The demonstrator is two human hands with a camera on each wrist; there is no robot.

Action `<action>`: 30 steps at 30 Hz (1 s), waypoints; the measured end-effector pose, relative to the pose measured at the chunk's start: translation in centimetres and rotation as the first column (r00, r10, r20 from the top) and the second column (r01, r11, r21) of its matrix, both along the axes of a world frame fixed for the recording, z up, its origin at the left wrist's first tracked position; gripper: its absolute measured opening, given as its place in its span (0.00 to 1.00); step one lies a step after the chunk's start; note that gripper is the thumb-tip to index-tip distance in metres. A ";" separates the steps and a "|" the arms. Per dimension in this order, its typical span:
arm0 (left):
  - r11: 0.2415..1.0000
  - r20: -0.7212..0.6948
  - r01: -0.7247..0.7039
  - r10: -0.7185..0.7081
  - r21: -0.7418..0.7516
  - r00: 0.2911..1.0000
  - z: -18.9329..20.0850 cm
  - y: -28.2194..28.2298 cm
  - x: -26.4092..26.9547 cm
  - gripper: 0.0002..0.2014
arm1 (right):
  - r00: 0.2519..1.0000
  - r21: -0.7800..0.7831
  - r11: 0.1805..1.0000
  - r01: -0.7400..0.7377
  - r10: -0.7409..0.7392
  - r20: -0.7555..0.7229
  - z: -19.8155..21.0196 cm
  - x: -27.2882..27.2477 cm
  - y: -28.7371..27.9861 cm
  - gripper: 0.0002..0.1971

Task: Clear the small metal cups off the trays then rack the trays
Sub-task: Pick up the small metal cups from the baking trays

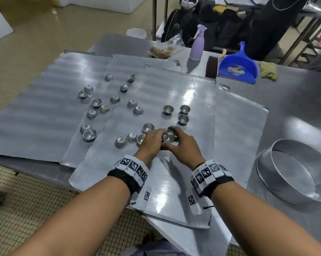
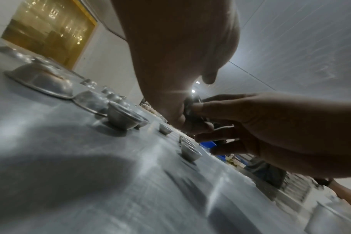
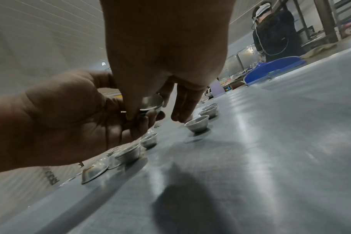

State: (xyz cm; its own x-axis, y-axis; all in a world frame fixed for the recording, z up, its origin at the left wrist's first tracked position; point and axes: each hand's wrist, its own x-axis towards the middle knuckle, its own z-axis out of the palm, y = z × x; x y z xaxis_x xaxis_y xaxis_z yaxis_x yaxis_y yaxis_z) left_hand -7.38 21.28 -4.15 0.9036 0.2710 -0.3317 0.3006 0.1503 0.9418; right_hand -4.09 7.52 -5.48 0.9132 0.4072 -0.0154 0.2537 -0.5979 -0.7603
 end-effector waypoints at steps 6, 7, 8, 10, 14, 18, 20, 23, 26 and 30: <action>0.975 -0.009 -0.161 0.164 0.153 0.986 -1.6 2.2 -0.7 0.09 | 1.000 -0.096 0.995 -0.002 0.001 -0.010 -0.5 1.0 -0.6 0.36; 0.968 -0.018 -0.193 0.198 0.159 0.980 -1.8 2.7 -0.8 0.09 | 0.999 -0.118 0.992 0.038 -0.036 0.016 -0.8 1.5 -1.0 0.31; 0.965 -0.021 -0.208 0.214 0.160 0.977 -1.9 3.1 -0.8 0.10 | 0.997 -0.149 0.986 0.078 -0.074 0.036 -1.1 2.1 -1.5 0.28; 0.964 -0.021 -0.202 0.209 0.174 0.978 -2.1 3.6 -0.8 0.10 | 0.993 -0.230 0.966 0.117 -0.113 0.031 -1.6 3.1 -2.1 0.25; 0.965 -0.012 -0.178 0.184 0.193 0.983 -1.9 3.7 -0.8 0.12 | 0.998 -0.375 0.927 0.031 -0.050 -0.041 -1.6 4.5 -2.1 0.24; 0.965 -0.008 -0.145 0.151 0.218 0.989 -1.8 3.4 -0.8 0.11 | 0.994 -0.490 0.869 -0.070 0.018 -0.110 -1.1 5.0 -1.4 0.19; 0.966 -0.008 -0.142 0.147 0.217 0.989 -1.9 3.2 -0.8 0.10 | 0.994 -0.519 0.851 -0.084 0.031 -0.109 -1.1 4.9 -1.3 0.16; 0.966 -0.026 -0.090 0.100 0.243 0.995 -2.0 2.9 -0.7 0.10 | 0.997 -0.495 0.866 -0.074 0.047 -0.066 -1.4 4.5 -1.4 0.08; 0.968 -0.054 -0.049 0.064 0.245 0.996 -2.1 2.6 -0.7 0.08 | 0.999 -0.442 0.897 -0.016 -0.004 -0.043 -1.6 4.0 -1.6 0.11; 0.977 -0.077 -0.018 0.035 0.213 0.996 -2.5 1.6 -0.7 0.07 | 0.996 -0.373 0.928 0.019 -0.048 -0.068 -2.0 2.8 -2.4 0.33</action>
State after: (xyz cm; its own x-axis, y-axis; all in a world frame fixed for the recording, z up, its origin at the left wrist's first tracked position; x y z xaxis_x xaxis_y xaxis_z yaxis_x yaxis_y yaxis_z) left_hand -8.07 22.87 -6.62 0.8680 0.3662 -0.3353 0.3751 -0.0411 0.9261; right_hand -1.28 5.12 -7.50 0.9167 0.3280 -0.2284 0.1794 -0.8482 -0.4983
